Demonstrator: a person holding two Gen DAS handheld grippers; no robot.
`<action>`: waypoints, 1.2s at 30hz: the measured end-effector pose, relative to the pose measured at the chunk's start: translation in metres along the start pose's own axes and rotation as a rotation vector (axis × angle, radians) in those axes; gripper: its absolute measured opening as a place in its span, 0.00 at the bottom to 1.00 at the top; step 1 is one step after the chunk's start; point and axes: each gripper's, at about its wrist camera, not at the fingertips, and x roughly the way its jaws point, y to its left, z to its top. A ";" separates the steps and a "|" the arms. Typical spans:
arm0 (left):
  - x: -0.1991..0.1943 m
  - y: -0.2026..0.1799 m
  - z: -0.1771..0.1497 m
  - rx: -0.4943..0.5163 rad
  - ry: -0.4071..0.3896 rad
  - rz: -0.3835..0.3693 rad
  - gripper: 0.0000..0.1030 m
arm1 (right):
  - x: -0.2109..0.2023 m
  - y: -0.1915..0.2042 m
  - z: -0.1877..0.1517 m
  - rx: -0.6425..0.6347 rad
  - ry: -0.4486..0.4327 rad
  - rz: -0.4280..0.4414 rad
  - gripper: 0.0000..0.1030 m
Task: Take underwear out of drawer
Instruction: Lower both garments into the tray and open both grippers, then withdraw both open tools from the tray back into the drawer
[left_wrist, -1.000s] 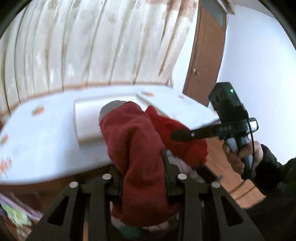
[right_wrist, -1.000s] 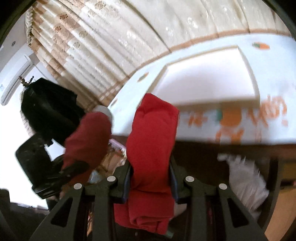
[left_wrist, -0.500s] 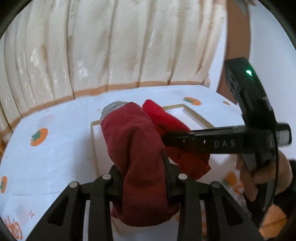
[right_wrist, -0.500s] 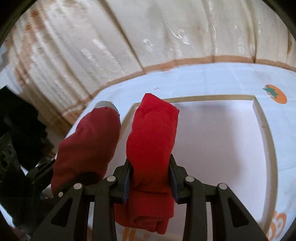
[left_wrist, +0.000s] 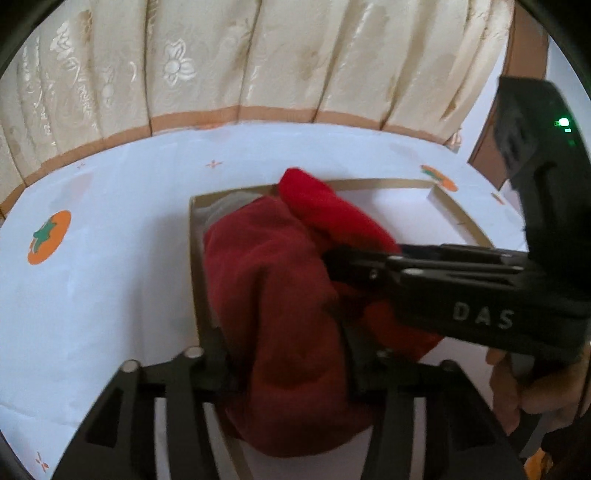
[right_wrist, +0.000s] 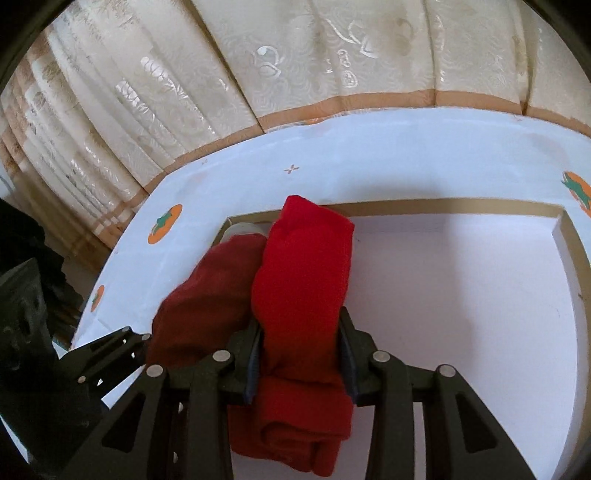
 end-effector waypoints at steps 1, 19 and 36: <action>-0.001 -0.001 0.000 0.005 -0.003 0.004 0.52 | 0.000 -0.001 -0.001 0.002 -0.003 0.002 0.42; -0.093 -0.041 -0.046 0.019 -0.046 0.053 0.80 | -0.120 0.003 -0.052 0.008 -0.160 0.184 0.52; -0.115 -0.074 -0.168 -0.069 0.104 -0.006 0.80 | -0.200 -0.023 -0.191 -0.035 -0.054 0.235 0.52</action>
